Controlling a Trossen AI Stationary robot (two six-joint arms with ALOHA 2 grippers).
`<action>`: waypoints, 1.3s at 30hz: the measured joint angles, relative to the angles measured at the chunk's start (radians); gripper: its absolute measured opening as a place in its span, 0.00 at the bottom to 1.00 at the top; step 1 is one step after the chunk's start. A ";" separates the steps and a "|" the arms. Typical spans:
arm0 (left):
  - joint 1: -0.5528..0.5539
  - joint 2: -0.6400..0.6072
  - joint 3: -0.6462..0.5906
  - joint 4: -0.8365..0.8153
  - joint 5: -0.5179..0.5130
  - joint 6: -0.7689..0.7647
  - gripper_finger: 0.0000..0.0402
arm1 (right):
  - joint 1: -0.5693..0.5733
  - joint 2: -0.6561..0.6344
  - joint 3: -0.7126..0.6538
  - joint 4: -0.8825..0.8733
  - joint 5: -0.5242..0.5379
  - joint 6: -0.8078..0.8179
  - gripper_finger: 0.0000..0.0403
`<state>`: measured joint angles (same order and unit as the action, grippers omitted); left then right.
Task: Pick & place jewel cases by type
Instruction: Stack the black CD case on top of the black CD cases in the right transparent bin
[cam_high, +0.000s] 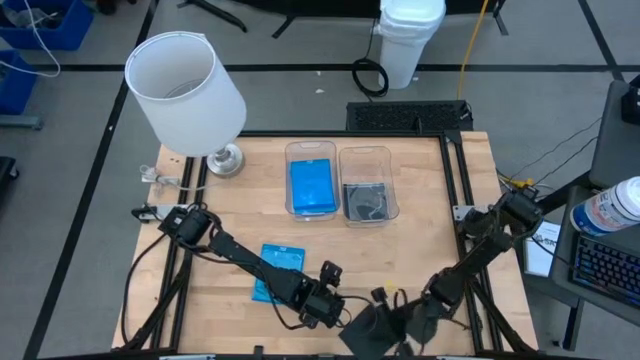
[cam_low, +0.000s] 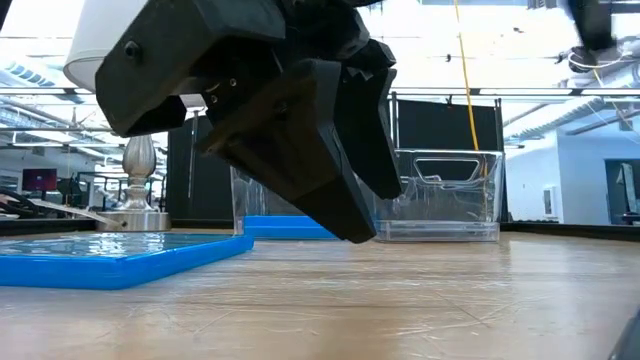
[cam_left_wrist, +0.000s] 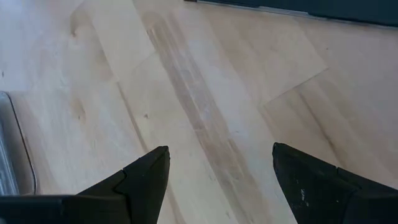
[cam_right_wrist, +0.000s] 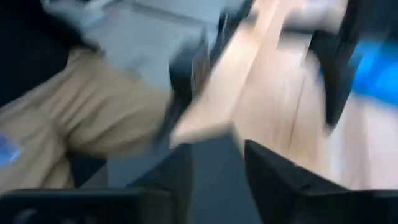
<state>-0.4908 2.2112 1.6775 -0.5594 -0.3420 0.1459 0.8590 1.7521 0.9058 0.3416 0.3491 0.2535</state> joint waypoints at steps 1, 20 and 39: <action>0.000 0.000 0.000 0.000 0.000 0.000 0.71 | 0.020 0.000 0.042 -0.018 0.041 -0.016 0.37; -0.019 -0.001 0.001 -0.083 0.043 -0.076 0.71 | 0.209 0.718 1.229 -1.145 0.441 0.034 0.61; -0.080 -0.001 0.001 -0.179 0.075 -0.136 0.71 | 0.298 0.852 1.354 -1.097 0.660 -0.206 0.58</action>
<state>-0.5708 2.2101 1.6783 -0.7382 -0.2671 0.0098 1.1567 2.6038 2.2598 -0.7553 1.0086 0.0470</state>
